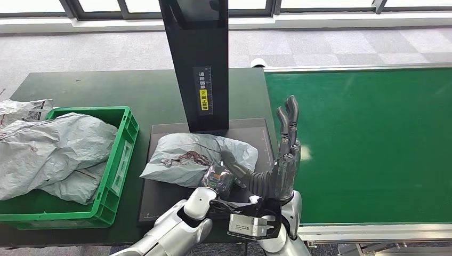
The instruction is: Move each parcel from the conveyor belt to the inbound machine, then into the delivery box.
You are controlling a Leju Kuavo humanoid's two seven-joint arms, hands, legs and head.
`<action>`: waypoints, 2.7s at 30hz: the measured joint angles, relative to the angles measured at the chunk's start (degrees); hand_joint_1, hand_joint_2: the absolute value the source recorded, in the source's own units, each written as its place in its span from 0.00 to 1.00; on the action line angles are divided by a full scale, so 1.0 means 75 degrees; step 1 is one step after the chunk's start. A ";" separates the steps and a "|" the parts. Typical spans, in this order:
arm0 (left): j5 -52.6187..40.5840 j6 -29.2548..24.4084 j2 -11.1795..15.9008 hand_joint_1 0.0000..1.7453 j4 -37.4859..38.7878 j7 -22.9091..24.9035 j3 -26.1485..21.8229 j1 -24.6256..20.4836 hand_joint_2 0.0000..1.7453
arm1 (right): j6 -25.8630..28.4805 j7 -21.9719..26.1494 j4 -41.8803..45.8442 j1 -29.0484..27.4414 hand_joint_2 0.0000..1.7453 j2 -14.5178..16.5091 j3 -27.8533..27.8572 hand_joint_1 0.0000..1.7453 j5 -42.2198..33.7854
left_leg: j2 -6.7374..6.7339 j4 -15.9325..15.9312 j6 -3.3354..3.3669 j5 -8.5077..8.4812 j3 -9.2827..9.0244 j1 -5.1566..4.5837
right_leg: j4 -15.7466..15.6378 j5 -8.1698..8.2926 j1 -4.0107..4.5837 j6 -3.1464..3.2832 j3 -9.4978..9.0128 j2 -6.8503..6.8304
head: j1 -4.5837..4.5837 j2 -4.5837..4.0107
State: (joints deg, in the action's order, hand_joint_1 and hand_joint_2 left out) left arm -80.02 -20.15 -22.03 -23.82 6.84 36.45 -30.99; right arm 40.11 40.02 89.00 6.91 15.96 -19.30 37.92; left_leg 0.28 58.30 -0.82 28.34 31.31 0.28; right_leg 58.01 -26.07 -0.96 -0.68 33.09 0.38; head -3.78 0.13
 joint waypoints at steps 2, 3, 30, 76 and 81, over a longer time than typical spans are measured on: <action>-0.0001 0.0000 0.0002 1.00 0.0001 0.0000 -0.0001 0.0000 1.00 | 0.0000 0.0000 0.0000 0.0000 1.00 0.0000 0.0000 0.00 0.0000 | 0.0000 0.0000 0.0000 0.0000 0.0000 0.0000 | 0.0000 0.0000 0.0000 0.0000 0.0000 0.0000 | 0.0000 0.0000; -0.0002 0.0000 0.0004 1.00 0.0002 0.0001 -0.0001 0.0000 1.00 | 0.0000 0.0000 0.0000 0.0000 1.00 0.0000 0.0000 0.00 0.0000 | 0.0000 0.0000 0.0000 0.0000 0.0000 0.0000 | 0.0000 0.0000 0.0000 0.0000 0.0000 0.0000 | 0.0000 0.0000; 0.4417 -0.2656 0.0855 1.00 -0.5917 -0.5558 -0.5220 0.1169 1.00 | 0.0000 0.0002 0.0493 -0.0370 1.00 -0.0003 0.0000 0.00 -0.0100 | 0.0000 0.0000 -0.0026 -0.0053 0.0052 0.0011 | 0.0009 0.0035 0.0018 0.0015 0.0124 0.0005 | 0.0003 0.0000; 0.6386 -0.2652 0.2444 1.00 -0.4406 -0.6257 -0.8027 -0.0378 1.00 | 0.0000 0.0003 0.0743 -0.0500 1.00 -0.0079 -0.0154 0.00 0.0000 | 0.0000 0.0002 -0.0045 -0.0062 0.0082 0.0018 | 0.0009 0.0047 0.0042 0.0034 0.0161 0.0006 | 0.0003 0.0000; 0.6403 -0.2652 0.2444 1.00 -0.4384 -0.6254 -0.8027 -0.0443 1.00 | 0.0000 0.0003 0.0743 -0.0505 1.00 -0.0080 -0.0154 0.00 0.0007 | -0.0001 0.0003 -0.0045 -0.0062 0.0082 0.0018 | 0.0009 0.0047 0.0042 0.0034 0.0164 0.0006 | 0.0003 0.0000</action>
State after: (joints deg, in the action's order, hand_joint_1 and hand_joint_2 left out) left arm -32.00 -40.04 -3.70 -56.70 -40.06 -23.76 -34.31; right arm 40.11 40.04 94.57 3.12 15.35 -20.46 37.97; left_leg 0.28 58.32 -1.16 27.87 31.92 0.42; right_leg 58.07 -25.72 -0.65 -0.43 34.32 0.43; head -3.76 0.13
